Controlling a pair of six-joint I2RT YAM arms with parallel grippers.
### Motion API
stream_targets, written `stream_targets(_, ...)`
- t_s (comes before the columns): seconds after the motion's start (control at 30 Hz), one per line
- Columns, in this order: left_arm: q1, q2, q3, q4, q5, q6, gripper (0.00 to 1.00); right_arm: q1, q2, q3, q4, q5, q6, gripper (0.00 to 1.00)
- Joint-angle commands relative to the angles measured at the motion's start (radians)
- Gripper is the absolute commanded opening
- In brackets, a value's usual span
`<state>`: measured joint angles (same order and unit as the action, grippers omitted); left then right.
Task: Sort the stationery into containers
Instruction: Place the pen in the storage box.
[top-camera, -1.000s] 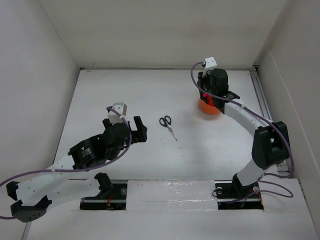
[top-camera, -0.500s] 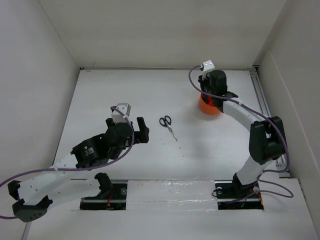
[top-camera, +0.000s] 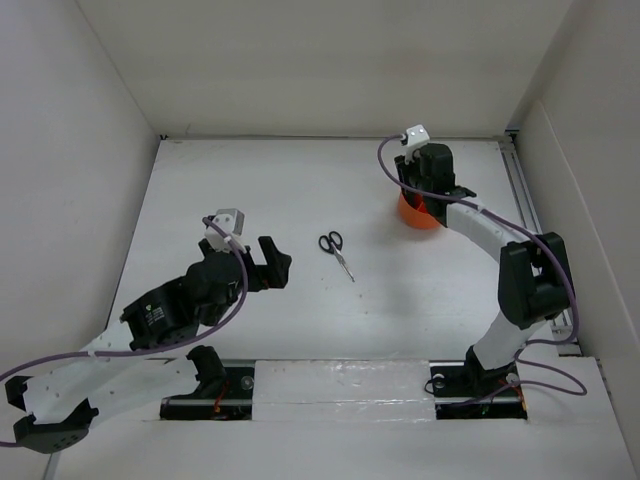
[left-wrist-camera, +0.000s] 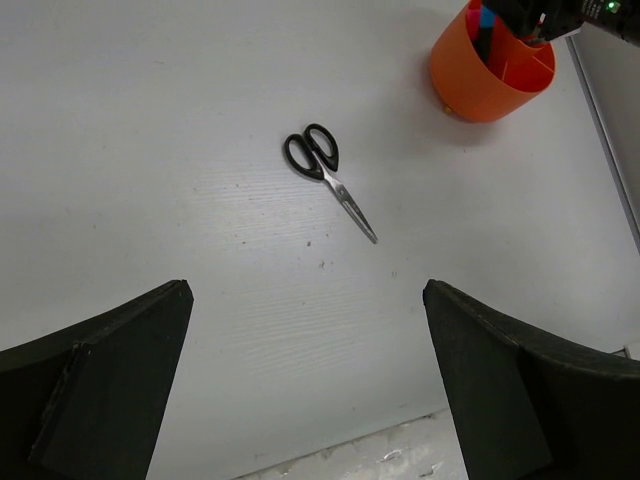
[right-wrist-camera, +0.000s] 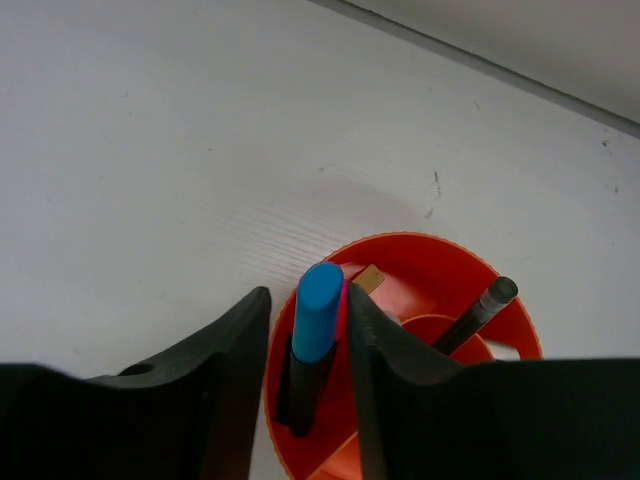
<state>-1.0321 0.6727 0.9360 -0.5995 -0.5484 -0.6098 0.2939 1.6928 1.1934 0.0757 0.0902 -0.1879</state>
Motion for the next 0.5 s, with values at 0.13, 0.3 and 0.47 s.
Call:
stream_targets(0.13, 0.003, 0.007, -0.008, 0.032, 0.004, 0.015, 1.00, -0.009, -0.084, -0.009, 0.039, -0.069, 0.010, 0.56)
stream_targets(0.3, 0.003, 0.018, -0.008, 0.023, -0.015, 0.004, 1.00, 0.056, -0.188, -0.009, 0.039, -0.056, 0.030, 1.00)
stream_targets(0.47, 0.003, 0.060, 0.003, 0.004, -0.038, -0.016, 1.00, 0.201, -0.278, -0.009, 0.027, 0.049, 0.076, 1.00)
